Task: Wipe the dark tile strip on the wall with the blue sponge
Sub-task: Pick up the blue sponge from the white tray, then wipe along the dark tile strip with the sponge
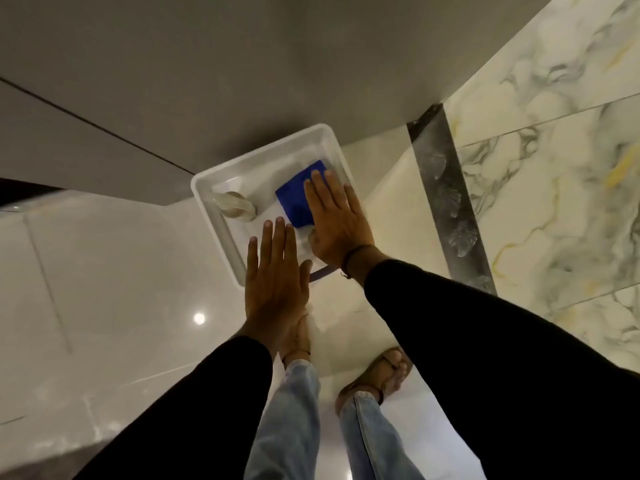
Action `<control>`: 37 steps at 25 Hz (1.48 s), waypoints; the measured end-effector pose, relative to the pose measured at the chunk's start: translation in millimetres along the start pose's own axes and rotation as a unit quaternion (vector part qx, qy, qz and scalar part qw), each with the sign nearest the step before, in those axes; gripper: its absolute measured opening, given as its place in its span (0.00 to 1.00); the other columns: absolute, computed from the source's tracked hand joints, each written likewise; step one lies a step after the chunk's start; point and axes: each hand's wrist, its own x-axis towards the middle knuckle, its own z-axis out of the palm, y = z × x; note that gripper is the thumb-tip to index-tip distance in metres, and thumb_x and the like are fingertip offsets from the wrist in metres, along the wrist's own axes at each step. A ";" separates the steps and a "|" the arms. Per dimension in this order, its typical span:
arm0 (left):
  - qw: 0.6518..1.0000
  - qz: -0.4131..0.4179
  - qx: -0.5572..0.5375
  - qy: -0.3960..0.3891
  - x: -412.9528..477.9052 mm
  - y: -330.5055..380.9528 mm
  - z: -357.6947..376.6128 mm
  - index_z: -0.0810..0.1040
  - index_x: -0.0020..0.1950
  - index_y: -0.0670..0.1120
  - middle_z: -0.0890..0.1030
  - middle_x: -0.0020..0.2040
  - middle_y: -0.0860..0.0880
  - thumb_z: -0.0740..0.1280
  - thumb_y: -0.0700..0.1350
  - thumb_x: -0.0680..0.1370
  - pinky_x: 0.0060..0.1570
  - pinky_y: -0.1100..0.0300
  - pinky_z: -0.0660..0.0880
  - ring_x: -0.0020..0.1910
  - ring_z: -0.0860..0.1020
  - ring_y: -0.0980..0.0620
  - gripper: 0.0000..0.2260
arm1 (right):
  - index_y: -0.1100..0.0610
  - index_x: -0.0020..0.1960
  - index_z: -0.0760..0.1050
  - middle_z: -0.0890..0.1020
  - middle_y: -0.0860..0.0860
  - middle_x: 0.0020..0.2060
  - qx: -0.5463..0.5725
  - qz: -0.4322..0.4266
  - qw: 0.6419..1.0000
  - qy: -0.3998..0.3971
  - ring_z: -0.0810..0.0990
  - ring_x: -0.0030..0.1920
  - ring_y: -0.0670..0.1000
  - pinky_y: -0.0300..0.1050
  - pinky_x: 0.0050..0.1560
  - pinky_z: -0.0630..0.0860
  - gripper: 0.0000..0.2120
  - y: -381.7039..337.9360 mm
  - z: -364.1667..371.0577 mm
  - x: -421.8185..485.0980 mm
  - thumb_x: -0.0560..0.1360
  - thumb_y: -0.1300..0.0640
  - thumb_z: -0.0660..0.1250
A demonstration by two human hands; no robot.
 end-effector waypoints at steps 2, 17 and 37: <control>0.999 -0.015 -0.033 0.012 14.9 -10.6 18.2 0.48 0.89 0.42 0.48 0.90 0.41 0.50 0.58 0.88 0.88 0.39 0.47 0.89 0.44 0.41 0.33 | 0.58 0.86 0.50 0.54 0.57 0.86 -0.043 -0.029 0.998 -0.019 0.50 0.86 0.60 0.64 0.85 0.50 0.42 0.1 21.9 25.8 0.80 0.48 0.68; 0.997 0.029 -0.077 -0.009 25.6 -11.2 3.4 0.47 0.89 0.43 0.47 0.90 0.43 0.37 0.67 0.82 0.88 0.41 0.47 0.90 0.45 0.43 0.41 | 0.57 0.84 0.59 0.63 0.56 0.84 0.047 -0.038 0.998 0.022 0.58 0.84 0.60 0.59 0.82 0.49 0.33 0.0 4.1 33.9 0.83 0.57 0.69; 0.930 0.340 0.134 -0.042 41.1 252.2 111.0 0.51 0.89 0.45 0.49 0.90 0.46 0.44 0.66 0.86 0.85 0.51 0.31 0.88 0.45 0.46 0.37 | 0.46 0.84 0.58 0.58 0.50 0.85 0.377 0.524 0.752 0.133 0.50 0.86 0.57 0.63 0.84 0.56 0.41 242.1 95.0 -304.6 0.78 0.73 0.63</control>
